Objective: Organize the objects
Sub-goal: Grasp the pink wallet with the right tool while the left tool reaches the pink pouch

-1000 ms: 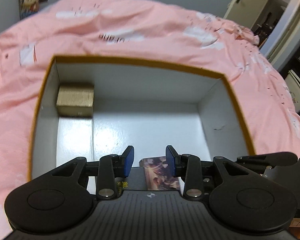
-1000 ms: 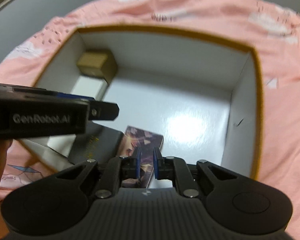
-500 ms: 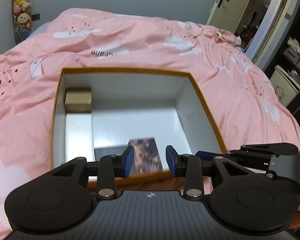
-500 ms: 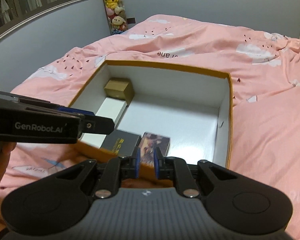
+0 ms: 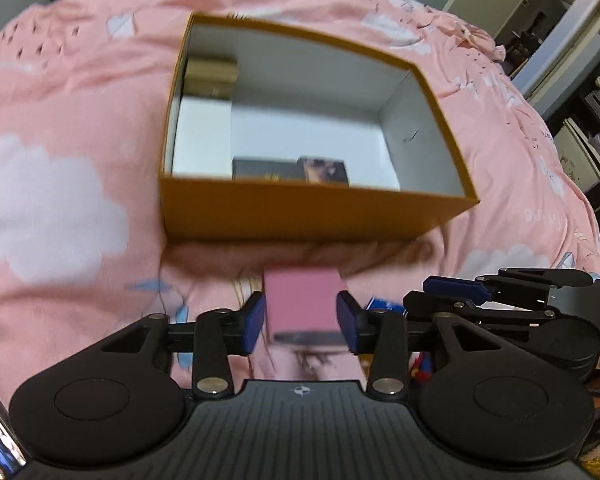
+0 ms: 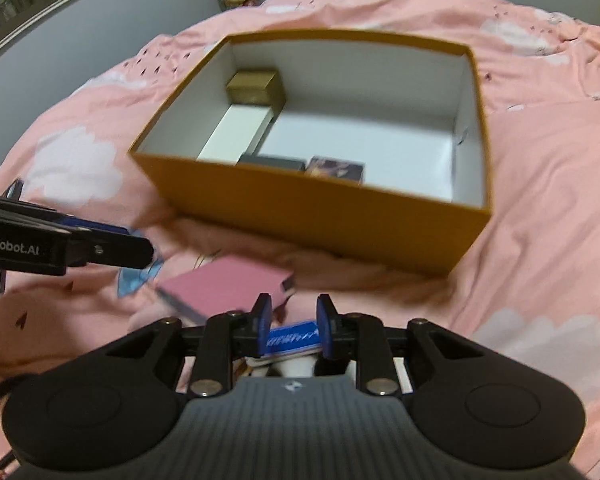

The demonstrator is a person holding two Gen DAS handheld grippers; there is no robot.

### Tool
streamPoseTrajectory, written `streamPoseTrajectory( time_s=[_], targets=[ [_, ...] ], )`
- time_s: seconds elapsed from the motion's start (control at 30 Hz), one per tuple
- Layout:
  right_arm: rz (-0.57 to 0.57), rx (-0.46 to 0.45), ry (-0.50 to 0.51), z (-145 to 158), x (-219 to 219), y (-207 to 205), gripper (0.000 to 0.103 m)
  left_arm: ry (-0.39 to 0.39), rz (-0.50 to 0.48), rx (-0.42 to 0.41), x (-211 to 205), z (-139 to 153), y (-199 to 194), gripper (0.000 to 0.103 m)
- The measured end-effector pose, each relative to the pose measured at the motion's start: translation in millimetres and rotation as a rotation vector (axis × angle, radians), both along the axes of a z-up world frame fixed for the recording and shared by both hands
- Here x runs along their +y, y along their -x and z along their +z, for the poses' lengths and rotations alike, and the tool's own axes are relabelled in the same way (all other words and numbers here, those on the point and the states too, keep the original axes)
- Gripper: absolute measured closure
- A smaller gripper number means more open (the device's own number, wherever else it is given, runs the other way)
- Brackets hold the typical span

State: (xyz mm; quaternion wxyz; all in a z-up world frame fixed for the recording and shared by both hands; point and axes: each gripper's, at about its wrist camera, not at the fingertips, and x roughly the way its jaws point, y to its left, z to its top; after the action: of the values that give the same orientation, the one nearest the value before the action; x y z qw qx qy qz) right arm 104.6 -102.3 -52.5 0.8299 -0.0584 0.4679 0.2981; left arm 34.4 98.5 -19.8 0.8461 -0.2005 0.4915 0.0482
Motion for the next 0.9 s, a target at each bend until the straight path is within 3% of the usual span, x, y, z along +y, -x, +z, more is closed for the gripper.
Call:
streamPoseTrajectory(
  time_s=[0.27, 0.43, 0.53, 0.63, 0.73, 0.9],
  targets=[
    [0.143, 0.025, -0.005, -6, 20, 15, 0.065, 0.027, -0.035, 0.080, -6, -19, 8, 0.051],
    [0.226, 0.041, 0.063, -20, 38, 20, 0.065, 0.003, -0.081, 0.098, -14, -31, 3, 0.066],
    [0.240, 0.039, 0.069, -23, 41, 20, 0.065, -0.021, -0.092, 0.083, -17, -33, 0, 0.070],
    [0.254, 0.039, 0.073, -23, 45, 20, 0.065, 0.006, -0.093, 0.047, -14, -29, -1, 0.076],
    [0.260, 0.014, 0.087, -22, 49, 20, 0.058, 0.028, -0.090, 0.021, -11, -25, -6, 0.077],
    [0.220, -0.037, 0.133, -21, 46, 14, 0.058, 0.010, -0.094, -0.012, -12, -19, -15, 0.076]
  ],
)
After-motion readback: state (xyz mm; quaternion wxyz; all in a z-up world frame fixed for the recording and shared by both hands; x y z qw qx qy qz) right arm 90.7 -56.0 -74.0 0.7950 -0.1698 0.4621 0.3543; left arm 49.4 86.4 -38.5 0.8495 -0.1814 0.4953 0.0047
